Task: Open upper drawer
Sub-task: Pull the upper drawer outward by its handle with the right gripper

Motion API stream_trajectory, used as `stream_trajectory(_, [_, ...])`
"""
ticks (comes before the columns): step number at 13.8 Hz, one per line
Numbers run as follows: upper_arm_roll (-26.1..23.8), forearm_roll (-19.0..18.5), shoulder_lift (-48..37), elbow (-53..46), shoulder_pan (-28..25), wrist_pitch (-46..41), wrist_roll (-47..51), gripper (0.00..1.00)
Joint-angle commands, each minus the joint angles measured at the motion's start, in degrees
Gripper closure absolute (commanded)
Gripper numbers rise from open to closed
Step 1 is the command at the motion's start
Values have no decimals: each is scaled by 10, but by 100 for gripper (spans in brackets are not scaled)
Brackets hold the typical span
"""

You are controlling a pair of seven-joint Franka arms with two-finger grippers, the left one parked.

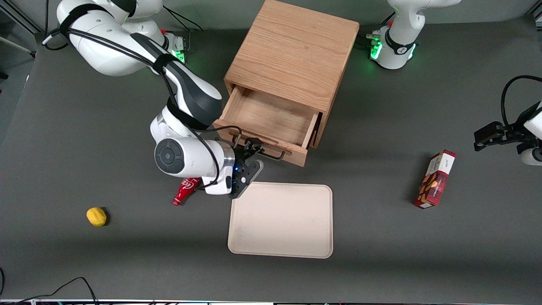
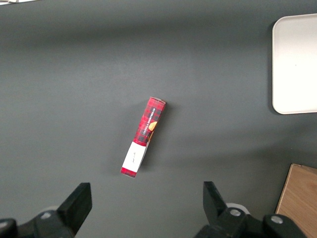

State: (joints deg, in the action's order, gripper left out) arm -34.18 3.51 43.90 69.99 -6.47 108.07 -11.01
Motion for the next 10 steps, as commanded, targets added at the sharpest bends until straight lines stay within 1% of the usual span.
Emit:
stream_trajectory(1, [5, -13, 26, -49, -6, -5, 5, 0])
stream_trajectory(4, [17, -14, 42, -78, -6, -6, 3, 0])
stream_trajectory(6, [23, -15, 44, -86, -6, -6, -13, 0])
stream_trajectory(10, [36, -16, 44, -99, -1, -8, -15, 0])
